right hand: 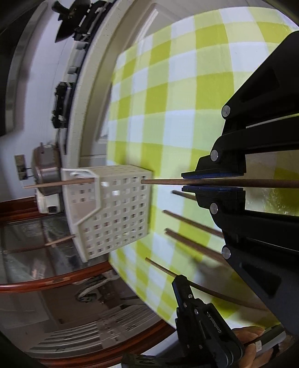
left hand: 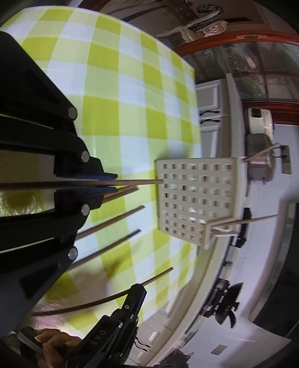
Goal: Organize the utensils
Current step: 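Lift both chopsticks upright and carry them over the white caddy, then open both grippers to drop the chopsticks into the caddy, then move both grippers back to the chopsticks and close the right gripper on one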
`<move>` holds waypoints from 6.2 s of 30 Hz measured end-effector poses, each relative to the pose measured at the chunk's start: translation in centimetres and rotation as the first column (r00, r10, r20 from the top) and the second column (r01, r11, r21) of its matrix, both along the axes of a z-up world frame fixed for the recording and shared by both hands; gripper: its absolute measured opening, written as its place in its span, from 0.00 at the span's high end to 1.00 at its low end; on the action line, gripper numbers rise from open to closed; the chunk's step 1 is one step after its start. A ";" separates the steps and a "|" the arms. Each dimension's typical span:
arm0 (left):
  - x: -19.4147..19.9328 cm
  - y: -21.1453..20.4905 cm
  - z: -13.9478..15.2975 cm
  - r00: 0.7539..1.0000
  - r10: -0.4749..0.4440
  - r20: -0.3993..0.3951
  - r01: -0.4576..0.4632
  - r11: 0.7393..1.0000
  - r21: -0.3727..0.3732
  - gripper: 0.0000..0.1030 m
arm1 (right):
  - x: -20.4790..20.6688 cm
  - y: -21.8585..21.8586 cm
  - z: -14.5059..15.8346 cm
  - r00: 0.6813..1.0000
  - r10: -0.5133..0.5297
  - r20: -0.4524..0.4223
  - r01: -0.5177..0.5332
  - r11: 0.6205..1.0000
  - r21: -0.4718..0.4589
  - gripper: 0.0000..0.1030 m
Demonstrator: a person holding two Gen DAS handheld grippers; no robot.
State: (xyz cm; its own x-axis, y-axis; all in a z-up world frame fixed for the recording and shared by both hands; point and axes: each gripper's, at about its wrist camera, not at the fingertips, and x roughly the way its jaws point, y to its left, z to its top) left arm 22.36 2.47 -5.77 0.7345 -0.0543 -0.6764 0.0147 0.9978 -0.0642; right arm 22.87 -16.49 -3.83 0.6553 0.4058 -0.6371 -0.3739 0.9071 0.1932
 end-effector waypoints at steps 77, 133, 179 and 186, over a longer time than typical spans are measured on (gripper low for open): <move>-2.0 -0.7 17.7 0.926 -0.056 0.374 0.044 0.998 0.041 0.94 | 0.9 -0.4 14.1 0.939 -0.067 0.338 0.035 0.995 0.098 0.94; -3.1 2.3 7.7 0.942 0.134 0.309 -0.154 0.987 0.041 0.06 | 0.1 -0.4 3.8 0.992 -0.050 0.120 0.041 0.996 0.074 0.54; -2.6 1.3 -2.5 0.994 0.109 0.002 -0.109 0.994 0.011 0.08 | 1.8 4.6 -5.5 0.987 0.010 -0.160 -0.035 0.987 -0.155 0.95; 0.9 -0.1 -3.9 0.991 0.086 -0.098 -0.081 0.995 0.056 0.22 | 1.4 2.5 -5.6 0.984 -0.002 -0.180 -0.016 0.995 -0.100 0.95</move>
